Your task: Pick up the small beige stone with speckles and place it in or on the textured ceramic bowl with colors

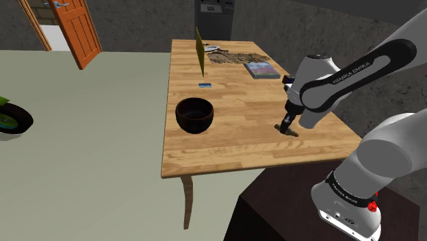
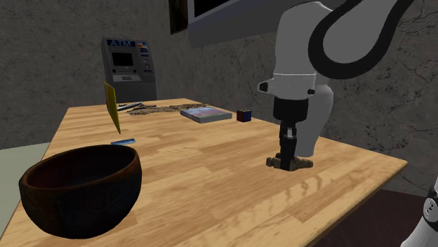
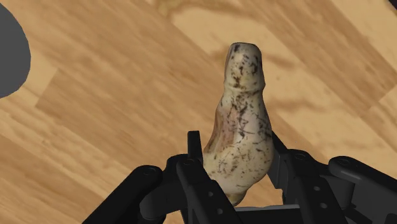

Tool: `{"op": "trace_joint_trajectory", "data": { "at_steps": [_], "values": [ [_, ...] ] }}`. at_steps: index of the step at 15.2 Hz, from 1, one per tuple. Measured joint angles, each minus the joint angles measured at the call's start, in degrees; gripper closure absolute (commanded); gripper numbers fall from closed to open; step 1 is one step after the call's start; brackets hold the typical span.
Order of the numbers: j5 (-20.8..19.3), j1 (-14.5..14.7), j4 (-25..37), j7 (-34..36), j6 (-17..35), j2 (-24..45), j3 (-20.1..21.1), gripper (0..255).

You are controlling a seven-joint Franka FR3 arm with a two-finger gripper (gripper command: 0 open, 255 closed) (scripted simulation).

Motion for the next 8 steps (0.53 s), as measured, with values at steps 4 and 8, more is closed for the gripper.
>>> {"op": "trace_joint_trajectory", "data": {
  "at_steps": [4,8],
  "values": [
    [0.71,0.37,0.72,-0.27,-5.27,-4.54,0.28,255],
    [1.32,0.64,2.10,-0.67,-10.07,-7.98,0.46,255]
  ]
}}
